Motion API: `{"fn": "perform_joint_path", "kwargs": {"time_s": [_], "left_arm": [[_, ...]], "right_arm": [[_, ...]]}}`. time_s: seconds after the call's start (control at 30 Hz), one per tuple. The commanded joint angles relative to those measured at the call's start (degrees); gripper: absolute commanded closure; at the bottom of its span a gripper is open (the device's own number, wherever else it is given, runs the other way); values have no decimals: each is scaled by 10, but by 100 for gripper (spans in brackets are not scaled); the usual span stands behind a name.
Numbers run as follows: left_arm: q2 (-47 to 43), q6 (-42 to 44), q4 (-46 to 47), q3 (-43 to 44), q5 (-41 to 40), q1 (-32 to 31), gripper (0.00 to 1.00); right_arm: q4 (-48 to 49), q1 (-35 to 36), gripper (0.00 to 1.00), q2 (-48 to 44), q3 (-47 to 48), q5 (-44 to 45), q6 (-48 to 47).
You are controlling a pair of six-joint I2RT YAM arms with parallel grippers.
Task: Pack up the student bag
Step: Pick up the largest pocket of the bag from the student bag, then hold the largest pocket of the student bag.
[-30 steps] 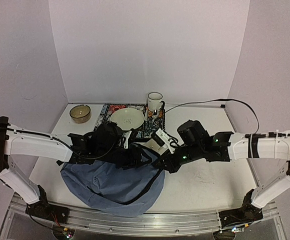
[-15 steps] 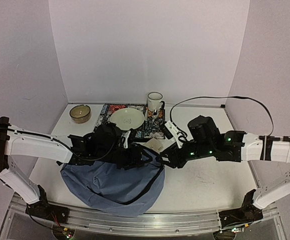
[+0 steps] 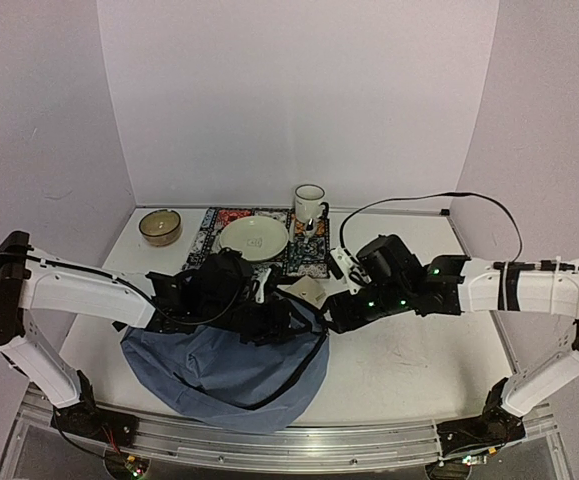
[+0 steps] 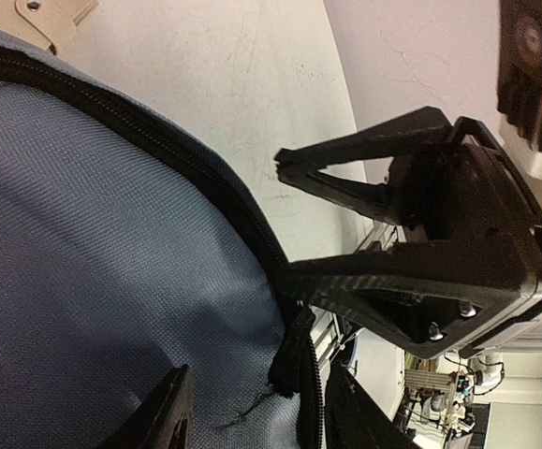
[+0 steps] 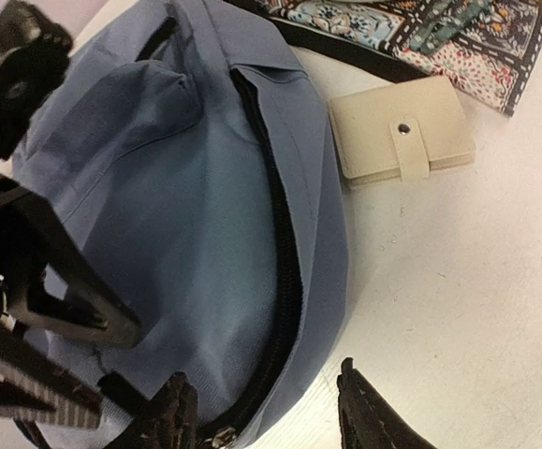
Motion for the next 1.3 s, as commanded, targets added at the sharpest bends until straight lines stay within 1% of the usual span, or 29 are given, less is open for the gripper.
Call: {"fn": "perform_joint_path", "kwargs": {"time_s": [0.0, 0.17, 0.3, 0.4, 0.57, 0.6, 0.7, 0.77, 0.87, 0.9, 1.0, 1.13, 1.27], "left_arm": [[15, 3, 22, 36, 15, -9, 52], [34, 4, 22, 51, 18, -11, 56], [45, 3, 22, 58, 11, -11, 62], [52, 2, 22, 63, 9, -11, 71], [41, 1, 22, 55, -7, -11, 96], [37, 0, 22, 51, -9, -10, 99], [23, -2, 22, 37, -13, -12, 100], [15, -2, 22, 29, -15, -14, 100], [-1, 0, 19, 16, -16, -21, 100], [-8, 1, 15, 12, -16, -25, 100], [-28, 10, -12, 0, -21, -39, 100], [-61, 30, -81, -8, -34, -69, 100], [-100, 27, -121, -35, -46, -96, 100]], "right_arm": [[-20, -8, 46, 29, 38, -1, 28], [-20, -14, 46, 51, 50, -16, 36], [-20, -14, 47, 57, 55, -27, 37], [-20, -14, 47, 63, 56, -35, 40], [-20, -14, 48, 79, 55, -49, 46], [-20, -14, 49, 82, 55, -53, 46], [-20, -14, 57, 89, 61, -68, 46], [-20, -14, 71, 89, 66, -66, 43], [-20, -20, 98, 91, 77, -59, 39], [-21, -24, 100, 92, 83, -58, 37], [-24, -42, 100, 95, 98, -51, 27], [-25, -77, 100, 95, 113, -50, 18], [-28, -110, 100, 105, 137, -52, 8]]}}
